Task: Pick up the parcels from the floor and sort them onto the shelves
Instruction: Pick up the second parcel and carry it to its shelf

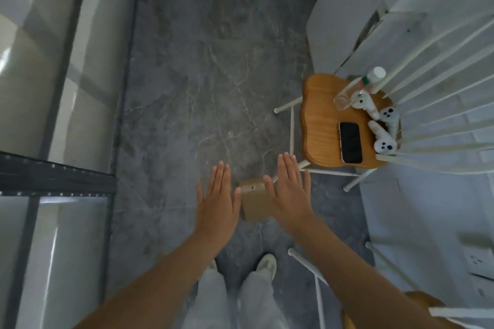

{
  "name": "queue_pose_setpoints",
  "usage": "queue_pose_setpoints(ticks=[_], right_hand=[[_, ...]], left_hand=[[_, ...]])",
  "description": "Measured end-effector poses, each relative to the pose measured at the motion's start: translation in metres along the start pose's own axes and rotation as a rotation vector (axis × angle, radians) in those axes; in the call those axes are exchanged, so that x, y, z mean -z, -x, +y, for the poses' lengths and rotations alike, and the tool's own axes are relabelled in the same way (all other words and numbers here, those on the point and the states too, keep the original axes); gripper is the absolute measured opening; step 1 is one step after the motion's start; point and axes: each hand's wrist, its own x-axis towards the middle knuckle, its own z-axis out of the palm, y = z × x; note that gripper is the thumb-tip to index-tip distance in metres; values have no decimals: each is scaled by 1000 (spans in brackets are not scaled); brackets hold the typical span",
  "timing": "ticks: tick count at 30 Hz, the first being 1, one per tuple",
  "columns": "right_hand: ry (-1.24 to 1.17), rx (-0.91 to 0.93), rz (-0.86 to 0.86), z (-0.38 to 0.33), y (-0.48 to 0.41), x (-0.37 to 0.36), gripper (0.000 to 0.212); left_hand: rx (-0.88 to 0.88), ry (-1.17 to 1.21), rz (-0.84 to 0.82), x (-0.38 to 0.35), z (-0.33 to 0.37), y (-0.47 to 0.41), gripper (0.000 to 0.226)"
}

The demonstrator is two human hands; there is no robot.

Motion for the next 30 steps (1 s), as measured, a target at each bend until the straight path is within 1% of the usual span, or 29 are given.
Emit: queue_pose_setpoints(ticks=[4, 6, 9, 14, 16, 20, 23, 26, 28, 30], right_hand=[[48, -5, -84, 53, -47, -61, 64], [51, -37, -122, 80, -68, -99, 65], [23, -102, -192, 117, -97, -161, 64], [36, -125, -306, 176, -133, -268, 62], [-51, -184, -318, 196, -152, -304, 61], [-398, -394, -293, 228, -199, -365, 57], [-533, -530, -280, 242, -238, -397, 54], [-669, -656, -293, 242, -263, -418, 59], [-727, -696, -293, 241, -273, -427, 61], [-773, -727, -301, 240, -277, -434, 62]], left_hand=[[39, 59, -32, -76, -11, -34, 61], [79, 86, -48, -117, -20, -51, 60], [188, 137, -103, -180, -41, -82, 59], [338, 228, -148, -278, -97, -137, 56], [410, 336, -153, -313, -118, -157, 56], [588, 578, -129, -384, -146, -183, 56], [696, 677, -135, -430, -158, -198, 54], [775, 797, -160, -460, -163, -212, 54], [863, 935, -153, -476, -162, -221, 51], [996, 1158, -144, -487, -158, -228, 45]])
